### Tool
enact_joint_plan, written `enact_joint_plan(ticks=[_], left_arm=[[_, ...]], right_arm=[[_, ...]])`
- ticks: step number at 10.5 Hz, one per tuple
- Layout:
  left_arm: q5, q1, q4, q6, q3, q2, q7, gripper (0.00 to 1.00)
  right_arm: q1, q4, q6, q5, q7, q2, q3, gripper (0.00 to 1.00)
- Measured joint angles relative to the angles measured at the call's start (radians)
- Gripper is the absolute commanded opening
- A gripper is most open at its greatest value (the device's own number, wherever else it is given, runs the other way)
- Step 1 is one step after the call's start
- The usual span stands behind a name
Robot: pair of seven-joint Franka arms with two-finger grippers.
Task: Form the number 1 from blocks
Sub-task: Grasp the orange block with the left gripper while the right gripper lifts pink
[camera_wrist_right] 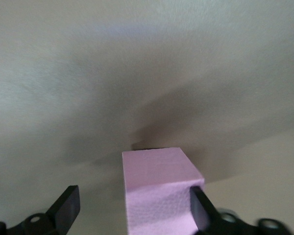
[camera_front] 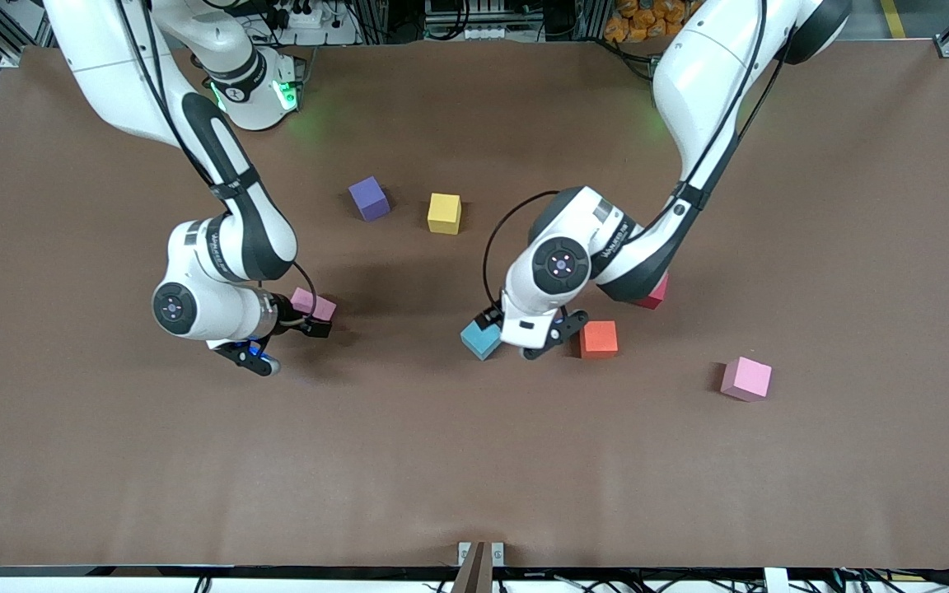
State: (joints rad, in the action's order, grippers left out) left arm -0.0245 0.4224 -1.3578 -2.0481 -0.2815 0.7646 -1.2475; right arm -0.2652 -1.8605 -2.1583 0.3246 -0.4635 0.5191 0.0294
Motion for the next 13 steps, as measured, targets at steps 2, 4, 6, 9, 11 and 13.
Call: enact_joint_plan(ticks=[2, 4, 6, 9, 11, 13], left_arm=[[0.000, -0.079, -0.002, 0.075, 0.003, 0.000, 0.000, 1.00], [-0.002, -0.169, -0.016, 0.144, 0.000, 0.000, -0.001, 1.00], [-0.009, -0.214, -0.046, 0.150, -0.002, 0.000, -0.017, 1.00], [0.053, -0.225, -0.050, 0.142, -0.007, -0.012, 0.002, 1.00], [0.094, -0.216, -0.051, 0.141, -0.013, -0.016, 0.169, 1.00], [0.097, -0.217, -0.064, 0.140, -0.012, -0.015, 0.378, 1.00]], right_arm=[[0.010, -0.010, 0.024, 0.000, 0.026, -0.031, 0.001, 1.00], [0.010, -0.030, 0.021, 0.000, 0.041, -0.037, 0.001, 1.00], [0.004, -0.044, 0.009, -0.001, 0.043, -0.036, -0.001, 1.00], [0.003, -0.059, -0.015, -0.001, 0.043, -0.025, -0.003, 1.00], [-0.001, -0.096, -0.080, -0.001, 0.044, -0.008, -0.005, 0.95], [-0.006, -0.102, -0.094, -0.001, 0.044, 0.001, -0.006, 0.42]])
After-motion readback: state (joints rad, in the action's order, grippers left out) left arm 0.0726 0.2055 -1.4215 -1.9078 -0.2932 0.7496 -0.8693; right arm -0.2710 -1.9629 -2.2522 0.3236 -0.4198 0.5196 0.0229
